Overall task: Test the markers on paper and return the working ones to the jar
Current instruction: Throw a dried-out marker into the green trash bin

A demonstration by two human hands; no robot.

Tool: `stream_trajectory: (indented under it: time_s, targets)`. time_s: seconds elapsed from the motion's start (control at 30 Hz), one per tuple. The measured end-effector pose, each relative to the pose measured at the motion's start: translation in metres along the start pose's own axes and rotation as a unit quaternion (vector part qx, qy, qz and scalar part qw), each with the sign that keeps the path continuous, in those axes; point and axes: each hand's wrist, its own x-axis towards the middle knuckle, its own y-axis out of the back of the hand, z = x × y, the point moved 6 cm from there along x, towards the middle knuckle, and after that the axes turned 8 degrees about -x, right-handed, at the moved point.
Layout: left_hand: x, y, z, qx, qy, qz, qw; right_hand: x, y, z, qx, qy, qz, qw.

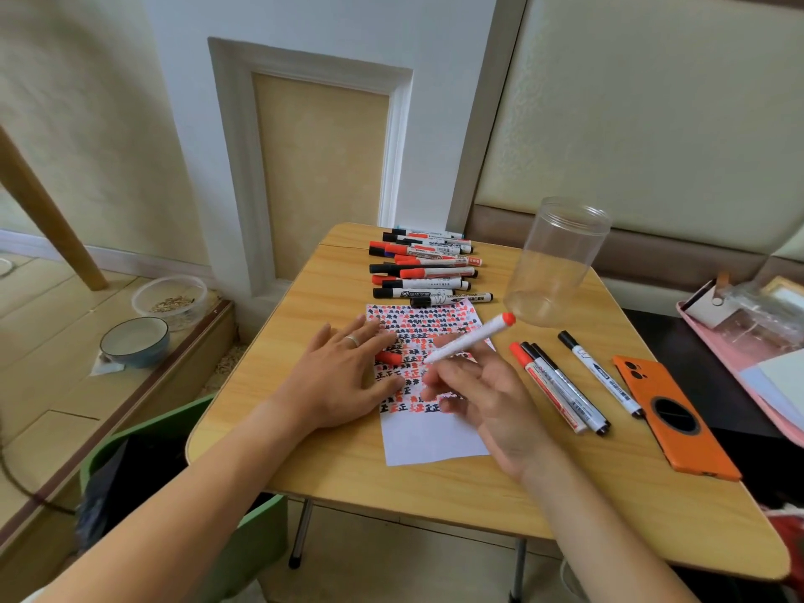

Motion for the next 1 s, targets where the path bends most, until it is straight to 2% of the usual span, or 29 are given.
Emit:
stream_trajectory:
  time_s: [0.23,0.47,0.8,1.0]
  targets:
    - [0.003,-0.003,-0.006,-0.026,0.013,-0.03,0.999,-0.003,-0.009,0.0,-0.12,0.019,0.01,0.993]
    - [0.0,-0.005,-0.005,-0.01,0.006,-0.036,0.999,0.0,-0.009,0.004,-0.127,0.008,0.001,0.992]
    - [-0.001,-0.007,-0.003,0.013,-0.005,-0.03,0.999,-0.004,-0.021,0.012,-0.226,0.02,0.026,0.974]
    - [-0.002,-0.005,-0.002,0.024,0.003,-0.023,0.999,-0.007,-0.02,0.015,-0.215,0.021,0.033,0.976]
